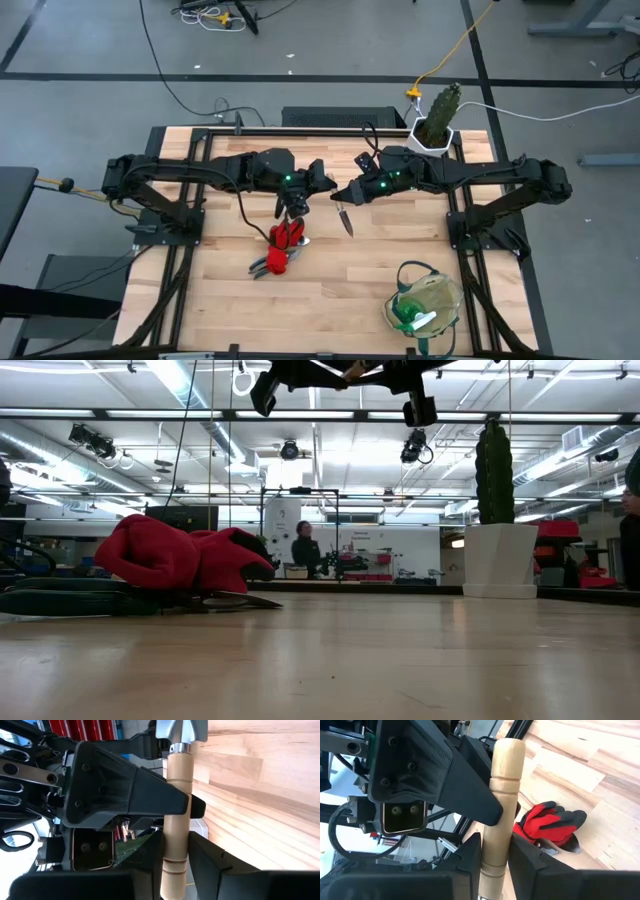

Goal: Pick & Place Garden tools in Gardening bag
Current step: Put the light brown trowel into the gardening tool bag

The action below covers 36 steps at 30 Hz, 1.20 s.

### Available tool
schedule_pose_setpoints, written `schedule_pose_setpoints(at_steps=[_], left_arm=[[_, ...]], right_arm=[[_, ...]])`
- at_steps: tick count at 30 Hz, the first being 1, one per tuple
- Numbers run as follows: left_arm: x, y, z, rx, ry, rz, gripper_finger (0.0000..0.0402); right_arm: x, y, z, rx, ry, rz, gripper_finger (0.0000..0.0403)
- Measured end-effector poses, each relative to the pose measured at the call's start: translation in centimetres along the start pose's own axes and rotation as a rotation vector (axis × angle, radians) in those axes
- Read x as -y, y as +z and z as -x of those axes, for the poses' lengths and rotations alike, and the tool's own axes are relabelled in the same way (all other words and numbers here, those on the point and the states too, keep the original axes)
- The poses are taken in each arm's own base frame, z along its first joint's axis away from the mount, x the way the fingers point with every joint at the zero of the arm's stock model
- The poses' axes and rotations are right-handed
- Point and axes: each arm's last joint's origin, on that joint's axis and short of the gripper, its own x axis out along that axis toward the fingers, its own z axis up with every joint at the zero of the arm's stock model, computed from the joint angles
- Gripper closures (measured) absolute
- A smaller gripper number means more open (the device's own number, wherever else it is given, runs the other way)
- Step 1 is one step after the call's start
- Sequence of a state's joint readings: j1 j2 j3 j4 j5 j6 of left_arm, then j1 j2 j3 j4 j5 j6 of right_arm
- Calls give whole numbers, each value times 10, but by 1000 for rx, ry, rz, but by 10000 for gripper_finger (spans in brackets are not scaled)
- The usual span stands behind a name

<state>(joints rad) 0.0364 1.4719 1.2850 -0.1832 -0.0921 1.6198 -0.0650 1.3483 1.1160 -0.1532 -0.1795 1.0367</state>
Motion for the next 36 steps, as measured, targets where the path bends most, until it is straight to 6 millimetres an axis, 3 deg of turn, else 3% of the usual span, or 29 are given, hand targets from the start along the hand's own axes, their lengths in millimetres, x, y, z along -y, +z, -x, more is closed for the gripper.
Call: schedule_pose_setpoints(at_steps=[9, 24, 36], left_arm=[[-1, 0, 0, 13, 12, 9, 278], [-2, 0, 4, -2, 10, 46, 275], [-2, -4, 31, -42, -65, 169, 275]], right_arm=[[-1, 0, 0, 4, 5, 7, 321], [-4, 1, 0, 0, 50, 6, 321], [-5, 1, 0, -20, 64, -4, 321]])
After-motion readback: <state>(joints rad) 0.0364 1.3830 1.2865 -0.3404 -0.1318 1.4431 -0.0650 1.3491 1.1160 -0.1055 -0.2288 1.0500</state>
